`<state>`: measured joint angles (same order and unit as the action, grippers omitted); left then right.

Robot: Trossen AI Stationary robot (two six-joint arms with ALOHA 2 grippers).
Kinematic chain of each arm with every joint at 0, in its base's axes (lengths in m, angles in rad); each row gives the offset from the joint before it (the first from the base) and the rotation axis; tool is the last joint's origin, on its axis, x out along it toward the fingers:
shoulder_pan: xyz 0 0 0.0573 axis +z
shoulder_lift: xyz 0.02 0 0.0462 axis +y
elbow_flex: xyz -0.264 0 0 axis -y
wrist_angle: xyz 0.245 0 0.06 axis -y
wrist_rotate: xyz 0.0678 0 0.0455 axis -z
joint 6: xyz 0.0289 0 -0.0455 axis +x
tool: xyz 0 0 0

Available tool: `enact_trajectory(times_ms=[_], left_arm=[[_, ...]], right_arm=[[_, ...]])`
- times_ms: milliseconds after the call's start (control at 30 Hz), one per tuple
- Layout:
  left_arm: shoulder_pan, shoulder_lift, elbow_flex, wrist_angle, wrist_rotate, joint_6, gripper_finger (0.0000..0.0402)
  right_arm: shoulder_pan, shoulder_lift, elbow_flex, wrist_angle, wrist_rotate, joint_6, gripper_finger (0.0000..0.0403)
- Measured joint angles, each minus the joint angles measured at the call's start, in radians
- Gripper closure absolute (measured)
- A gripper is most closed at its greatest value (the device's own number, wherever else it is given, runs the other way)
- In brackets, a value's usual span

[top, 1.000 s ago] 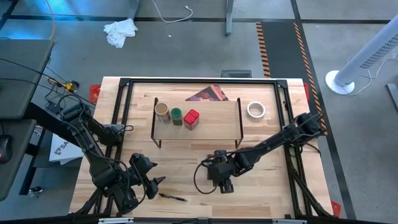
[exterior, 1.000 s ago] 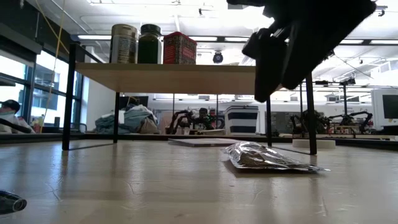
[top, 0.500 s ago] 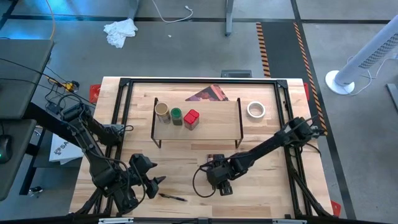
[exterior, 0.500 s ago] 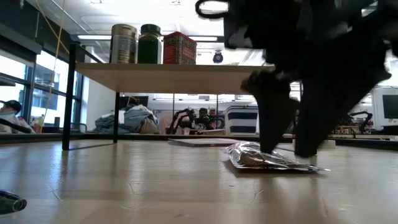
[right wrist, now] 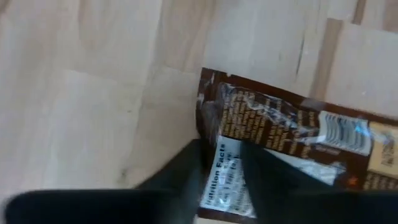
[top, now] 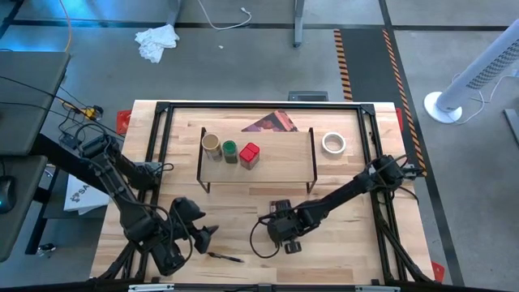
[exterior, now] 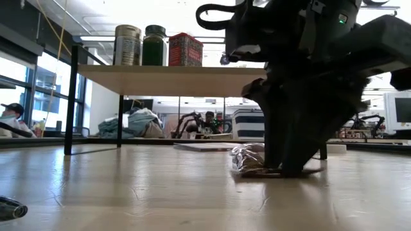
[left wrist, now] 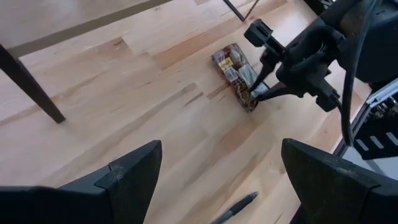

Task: Shelf spices
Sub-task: Put the orange seasoning pack on the shelf

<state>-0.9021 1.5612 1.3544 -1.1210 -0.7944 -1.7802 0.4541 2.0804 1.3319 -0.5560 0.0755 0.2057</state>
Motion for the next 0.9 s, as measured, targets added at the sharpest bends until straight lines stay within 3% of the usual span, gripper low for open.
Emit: enact_trajectory(times_ms=[100,167,300,467,667,767,900], left_arm=[[0.015,0.0,0.0,0.002,0.0,0.0,0.0076],[0.027,0.0,0.0,0.005,0.0,0.001,0.0076],[0.043,0.0,0.0,0.006,-0.009,0.001,0.0076],[0.047,0.0,0.0,0.016,-0.087,0.003,0.0076],[0.052,-0.031,0.0,0.017,-0.16,0.015,0.0076],[0.067,-0.059,0.022,0.02,-0.209,0.075,0.0076],[0.099,-0.095,0.094,0.02,-0.266,0.253,0.0076]], right_arm=[[-0.002,0.001,0.0,-0.007,-0.004,-0.006,0.037],[-0.004,0.001,-0.001,-0.01,-0.006,-0.006,0.0392],[-0.001,-0.004,0.013,-0.036,0.005,-0.022,0.0394],[0.008,-0.042,0.084,-0.171,0.073,-0.153,0.04],[-0.035,-0.183,0.219,-0.276,0.125,-0.212,0.0402],[-0.071,-0.263,0.269,-0.267,0.07,-0.208,0.0402],[-0.145,-0.379,0.335,-0.173,-0.149,-0.158,0.0402]])
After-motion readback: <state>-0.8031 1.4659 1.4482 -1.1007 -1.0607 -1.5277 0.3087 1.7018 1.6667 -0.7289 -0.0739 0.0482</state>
